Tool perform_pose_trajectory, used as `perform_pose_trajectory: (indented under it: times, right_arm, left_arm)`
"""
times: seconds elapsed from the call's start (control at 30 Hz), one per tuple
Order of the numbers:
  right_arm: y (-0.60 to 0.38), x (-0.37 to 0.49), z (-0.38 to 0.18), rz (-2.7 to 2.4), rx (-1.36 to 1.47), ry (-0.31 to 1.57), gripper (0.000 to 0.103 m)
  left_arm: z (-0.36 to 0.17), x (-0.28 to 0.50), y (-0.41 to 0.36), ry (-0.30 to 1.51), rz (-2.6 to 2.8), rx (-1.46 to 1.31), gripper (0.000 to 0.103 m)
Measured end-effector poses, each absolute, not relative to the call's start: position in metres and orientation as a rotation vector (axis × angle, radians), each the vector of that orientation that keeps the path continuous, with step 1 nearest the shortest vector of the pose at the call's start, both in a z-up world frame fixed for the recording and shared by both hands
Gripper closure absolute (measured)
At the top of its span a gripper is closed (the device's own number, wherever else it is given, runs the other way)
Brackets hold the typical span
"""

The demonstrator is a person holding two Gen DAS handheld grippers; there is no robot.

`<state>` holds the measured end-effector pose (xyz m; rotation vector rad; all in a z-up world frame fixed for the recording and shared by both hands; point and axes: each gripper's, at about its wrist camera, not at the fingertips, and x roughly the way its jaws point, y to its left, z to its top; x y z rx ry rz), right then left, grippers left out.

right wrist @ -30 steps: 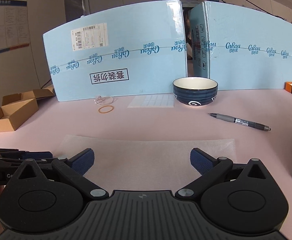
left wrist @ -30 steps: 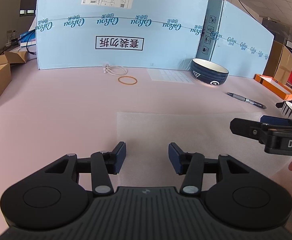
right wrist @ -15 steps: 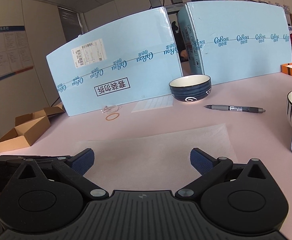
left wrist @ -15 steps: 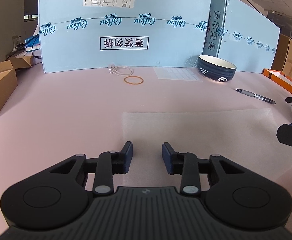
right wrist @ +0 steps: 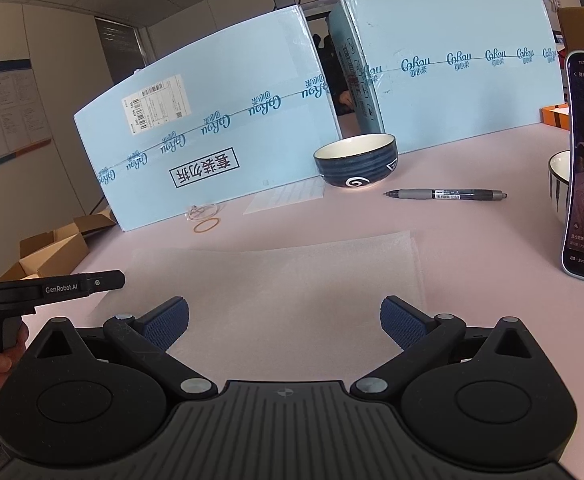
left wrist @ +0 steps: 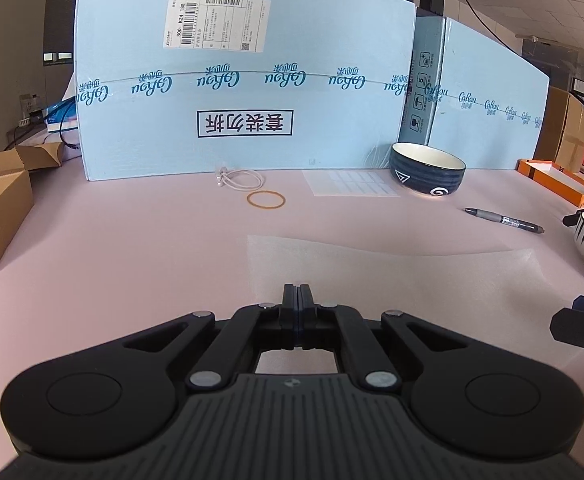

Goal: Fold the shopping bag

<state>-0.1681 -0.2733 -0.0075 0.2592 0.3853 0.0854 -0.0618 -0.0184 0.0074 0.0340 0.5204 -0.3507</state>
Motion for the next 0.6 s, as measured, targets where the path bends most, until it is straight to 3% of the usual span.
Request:
perform_pose_trajectory:
  times: [0.4, 0.47, 0.53, 0.6]
  right_arm:
    - [-0.28, -0.17, -0.009, 0.074, 0.284, 0.387, 0.0]
    - [-0.281, -0.17, -0.01, 0.068, 0.286, 0.39, 0.0]
    - [-0.282, -0.169, -0.01, 0.062, 0.289, 0.394, 0.0]
    - [-0.283, -0.169, -0.011, 0.057, 0.29, 0.396, 0.0]
  left_arm:
    - [0.025, -0.035, 0.003, 0.485, -0.257, 0.032, 0.102]
    - [0.027, -0.04, 0.003, 0.476, -0.266, 0.028, 0.096]
    - [0.028, -0.046, 0.005, 0.471, -0.269, 0.021, 0.075]
    - [0.029, -0.051, 0.007, 0.468, -0.262, 0.01, 0.063]
